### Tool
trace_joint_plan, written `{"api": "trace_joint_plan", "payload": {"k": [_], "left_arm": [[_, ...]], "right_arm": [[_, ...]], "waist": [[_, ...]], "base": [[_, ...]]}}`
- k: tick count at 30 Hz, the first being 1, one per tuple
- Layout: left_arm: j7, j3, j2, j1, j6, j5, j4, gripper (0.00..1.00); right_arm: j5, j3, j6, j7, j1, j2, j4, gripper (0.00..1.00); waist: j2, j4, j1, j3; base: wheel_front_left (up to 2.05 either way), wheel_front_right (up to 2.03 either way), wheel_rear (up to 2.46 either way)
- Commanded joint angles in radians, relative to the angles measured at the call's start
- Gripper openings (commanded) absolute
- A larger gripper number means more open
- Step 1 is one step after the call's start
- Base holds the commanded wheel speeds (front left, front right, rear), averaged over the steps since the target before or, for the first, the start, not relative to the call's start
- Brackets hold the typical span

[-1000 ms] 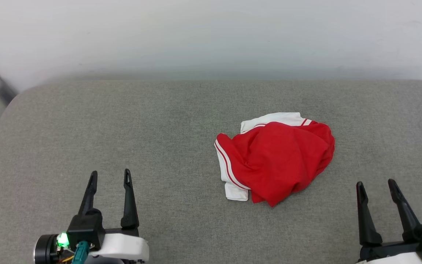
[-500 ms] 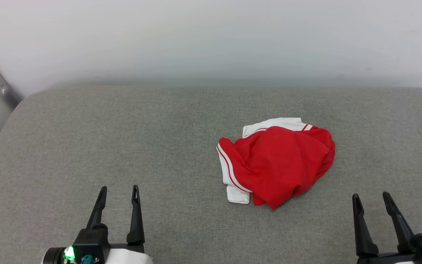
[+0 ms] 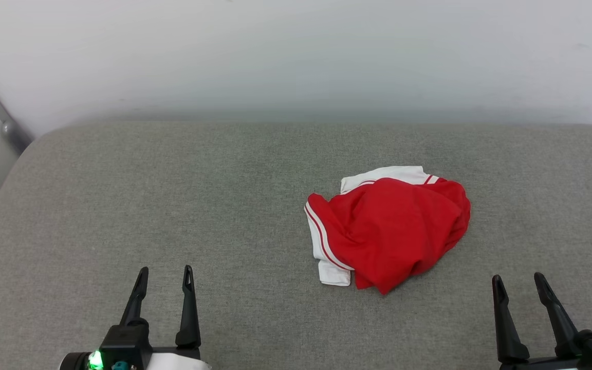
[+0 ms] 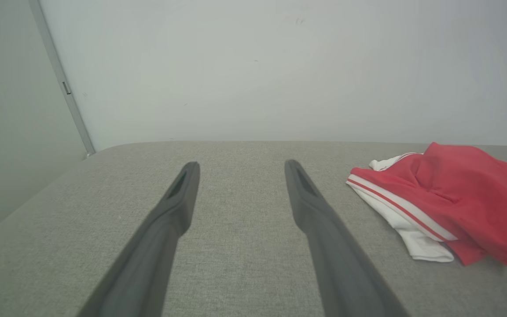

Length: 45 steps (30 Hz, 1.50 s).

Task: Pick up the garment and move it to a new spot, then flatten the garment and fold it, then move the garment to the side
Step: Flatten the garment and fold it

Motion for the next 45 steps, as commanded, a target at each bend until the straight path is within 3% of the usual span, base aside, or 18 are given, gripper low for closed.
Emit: {"api": "trace_joint_plan", "payload": {"k": [1, 11, 18, 21, 27, 32, 36, 45], "left_arm": [[-0.003, 0.007, -0.001, 0.008, -0.004, 0.009, 0.001, 1.0], [-0.003, 0.019, -0.01, 0.006, -0.01, 0.015, 0.001, 1.0], [-0.003, 0.024, -0.011, -0.027, -0.012, 0.016, -0.013, 1.0], [-0.003, 0.025, -0.012, -0.039, -0.014, 0.016, -0.015, 1.0], [-0.003, 0.019, -0.012, -0.089, -0.016, 0.01, -0.03, 1.0], [-0.003, 0.008, -0.012, -0.129, -0.009, -0.001, -0.047, 1.0], [-0.003, 0.006, -0.013, -0.161, -0.003, -0.009, -0.066, 1.0], [-0.003, -0.025, -0.012, -0.246, 0.007, -0.037, -0.101, 1.0]], "right_arm": [[0.002, 0.0, -0.001, -0.002, 0.009, 0.002, 0.001, 1.0], [-0.011, -0.049, -0.001, -0.002, -0.08, 0.002, -0.044, 1.0], [-0.075, -0.111, -0.001, -0.002, -0.303, 0.002, -0.124, 1.0], [-0.103, -0.105, -0.001, -0.002, -0.382, -0.027, -0.122, 1.0], [-0.088, -0.03, -0.001, -0.002, -0.635, -0.183, -0.026, 1.0], [-0.009, 0.12, -0.001, 0.039, -0.854, -0.355, 0.144, 1.0], [0.103, 0.315, -0.001, 0.198, -1.008, -0.485, 0.238, 1.0], [0.458, 0.749, -0.001, 0.846, -1.279, -0.712, 0.285, 1.0]], "waist": [[0.0, 0.0, 0.0, -0.001], [0.0, -0.004, 0.0, 0.001], [0.0, 0.003, 0.0, 0.04], [0.0, 0.009, 0.0, 0.06], [0.0, 0.032, 0.0, 0.139], [0.0, 0.051, 0.0, 0.209], [0.0, 0.063, 0.0, 0.271], [0.0, 0.112, 0.0, 0.412]], "base": [[0.0, 0.0, 0.0], [0.0, 0.0, 0.0], [0.0, 0.0, 0.0], [0.0, 0.0, 0.0], [0.0, 0.0, 0.0], [0.0, 0.0, 0.0], [0.0, 0.0, 0.0], [0.0, 0.0, 0.0]]}}
